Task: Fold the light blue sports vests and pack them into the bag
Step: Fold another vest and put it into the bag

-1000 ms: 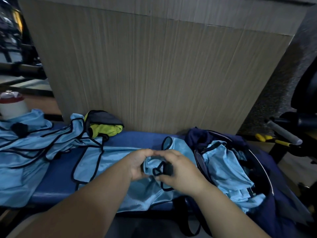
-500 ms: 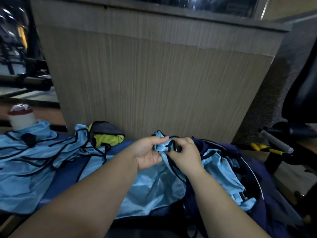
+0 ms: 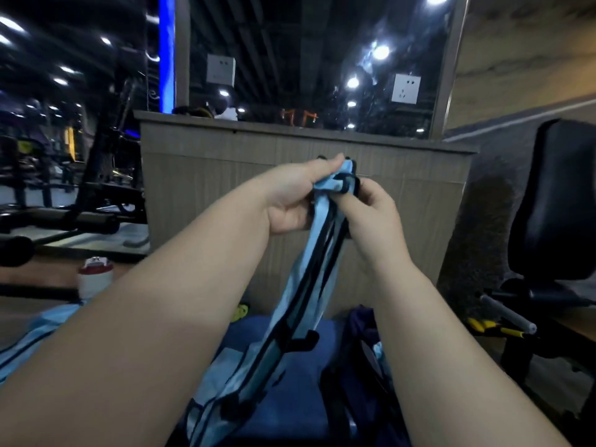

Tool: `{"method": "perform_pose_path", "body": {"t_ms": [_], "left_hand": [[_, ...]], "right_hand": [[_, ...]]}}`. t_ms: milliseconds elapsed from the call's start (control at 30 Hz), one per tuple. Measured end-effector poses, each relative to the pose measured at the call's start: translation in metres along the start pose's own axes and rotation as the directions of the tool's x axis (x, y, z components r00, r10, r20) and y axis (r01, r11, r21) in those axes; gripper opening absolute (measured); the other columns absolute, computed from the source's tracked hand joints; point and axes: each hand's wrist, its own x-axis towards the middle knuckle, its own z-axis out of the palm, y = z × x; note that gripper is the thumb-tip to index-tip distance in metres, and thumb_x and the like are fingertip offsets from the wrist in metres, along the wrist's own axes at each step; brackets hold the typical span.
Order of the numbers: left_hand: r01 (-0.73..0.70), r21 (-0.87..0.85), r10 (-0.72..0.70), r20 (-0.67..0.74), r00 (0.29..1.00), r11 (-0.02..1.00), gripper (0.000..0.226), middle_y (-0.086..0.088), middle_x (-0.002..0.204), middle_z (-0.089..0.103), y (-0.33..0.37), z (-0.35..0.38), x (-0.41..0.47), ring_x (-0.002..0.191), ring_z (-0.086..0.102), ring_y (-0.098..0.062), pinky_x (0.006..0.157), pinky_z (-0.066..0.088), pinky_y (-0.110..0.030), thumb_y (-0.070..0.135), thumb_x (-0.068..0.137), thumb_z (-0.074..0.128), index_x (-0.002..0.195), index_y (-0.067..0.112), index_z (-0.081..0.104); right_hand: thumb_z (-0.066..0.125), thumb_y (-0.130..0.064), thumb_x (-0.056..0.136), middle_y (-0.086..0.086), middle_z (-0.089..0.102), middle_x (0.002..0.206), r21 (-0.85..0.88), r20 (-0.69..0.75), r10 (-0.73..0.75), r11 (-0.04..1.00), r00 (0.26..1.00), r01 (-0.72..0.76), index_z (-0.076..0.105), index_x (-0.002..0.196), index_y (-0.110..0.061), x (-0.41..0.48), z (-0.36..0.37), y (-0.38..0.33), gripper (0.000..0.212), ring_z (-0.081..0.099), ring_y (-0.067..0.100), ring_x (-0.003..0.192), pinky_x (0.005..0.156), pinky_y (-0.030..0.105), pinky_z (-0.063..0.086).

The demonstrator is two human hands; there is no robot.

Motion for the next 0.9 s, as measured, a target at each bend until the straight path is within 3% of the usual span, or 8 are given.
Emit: {"method": "perform_pose_path", "body": {"t_ms": [100, 333, 433, 533, 600, 667, 800, 900], "left_hand": [[0.020, -0.020, -0.021, -0.019, 1.000, 1.000, 0.039, -0.015, 0.094, 0.067, 0.017, 0.010, -0.009, 0.081, 0.067, -0.026, 0.077, 0.059, -0.039, 0.041, 0.100, 0.045, 0.105, 0.005, 0.060], [0.045, -0.125, -0.055, -0.081, 0.995, 0.991, 0.045, -0.016, 0.089, 0.070, 0.006, 0.002, -0.017, 0.079, 0.068, -0.026, 0.076, 0.059, -0.038, 0.038, 0.103, 0.039, 0.100, 0.002, 0.065], [0.034, -0.145, -0.040, -0.037, 0.999, 0.989, 0.033, -0.016, 0.097, 0.069, -0.002, -0.007, -0.016, 0.085, 0.068, -0.025, 0.079, 0.058, -0.036, 0.023, 0.104, 0.041, 0.105, -0.001, 0.065], [0.043, -0.139, -0.050, -0.045, 0.998, 0.989, 0.017, -0.012, 0.092, 0.066, -0.005, -0.013, -0.011, 0.078, 0.065, -0.018, 0.071, 0.056, -0.027, 0.009, 0.099, 0.047, 0.102, 0.001, 0.062], [0.054, -0.124, -0.066, -0.098, 0.993, 0.991, 0.020, -0.012, 0.093, 0.066, -0.004, -0.021, -0.007, 0.075, 0.067, -0.016, 0.065, 0.059, -0.027, 0.008, 0.099, 0.050, 0.116, 0.001, 0.058], [0.080, -0.004, -0.080, -0.169, 0.982, 0.997, 0.031, -0.010, 0.097, 0.066, -0.002, -0.035, -0.005, 0.074, 0.068, -0.014, 0.060, 0.058, -0.024, 0.008, 0.099, 0.051, 0.128, 0.001, 0.054], [0.146, 0.446, -0.017, -0.279, 0.960, 0.883, 0.017, -0.002, 0.094, 0.067, 0.003, -0.066, -0.007, 0.084, 0.062, -0.010, 0.072, 0.052, -0.020, 0.004, 0.093, 0.057, 0.100, 0.013, 0.069], [0.242, 0.621, -0.006, -0.357, 0.934, 0.745, 0.016, -0.006, 0.097, 0.066, 0.002, -0.090, -0.009, 0.085, 0.059, -0.014, 0.072, 0.049, -0.024, 0.003, 0.090, 0.063, 0.091, 0.018, 0.069]], "right_hand": [[0.074, -0.034, 0.079, 0.020, 0.071, 0.101, 0.092, 0.037, 0.067, 0.993, 0.997, -0.070, 0.066, 0.095, -0.004, -0.002, -0.001, -0.023, 0.035, 0.067, 0.040, 0.097, 0.085, 0.054, 0.054], [0.072, -0.023, 0.088, 0.017, 0.073, 0.096, 0.198, 0.137, 0.237, 0.945, 0.962, -0.261, 0.063, 0.106, 0.001, -0.012, -0.006, -0.028, 0.031, 0.069, 0.028, 0.085, 0.089, 0.051, 0.054], [0.068, -0.022, 0.091, 0.012, 0.072, 0.095, 0.268, 0.189, 0.260, 0.914, 0.947, -0.304, 0.062, 0.108, -0.004, -0.014, -0.011, -0.024, 0.025, 0.069, 0.025, 0.085, 0.086, 0.046, 0.056], [0.068, -0.022, 0.090, 0.014, 0.073, 0.104, 0.296, 0.209, 0.244, 0.907, 0.947, -0.300, 0.063, 0.119, -0.004, -0.014, -0.016, -0.021, 0.034, 0.071, 0.026, 0.091, 0.082, 0.041, 0.058], [0.065, -0.024, 0.093, 0.010, 0.074, 0.102, 0.282, 0.191, 0.235, 0.917, 0.953, -0.283, 0.064, 0.118, -0.009, -0.012, -0.020, -0.021, 0.029, 0.071, 0.025, 0.090, 0.080, 0.040, 0.058], [0.061, -0.025, 0.097, 0.003, 0.074, 0.094, 0.260, 0.136, 0.238, 0.928, 0.962, -0.266, 0.066, 0.109, -0.016, -0.008, -0.028, -0.021, 0.016, 0.070, 0.023, 0.088, 0.079, 0.040, 0.057], [0.056, -0.025, 0.099, -0.003, 0.076, 0.085, 0.172, -0.014, 0.270, 0.949, 0.963, -0.264, 0.067, 0.097, -0.024, 0.001, -0.055, -0.016, 0.012, 0.073, 0.018, 0.085, 0.080, 0.039, 0.058], [0.053, -0.026, 0.100, -0.003, 0.074, 0.081, 0.060, -0.114, 0.294, 0.955, 0.949, -0.289, 0.065, 0.094, -0.023, 0.006, -0.070, 0.000, 0.013, 0.070, 0.017, 0.079, 0.069, 0.030, 0.054]]}}
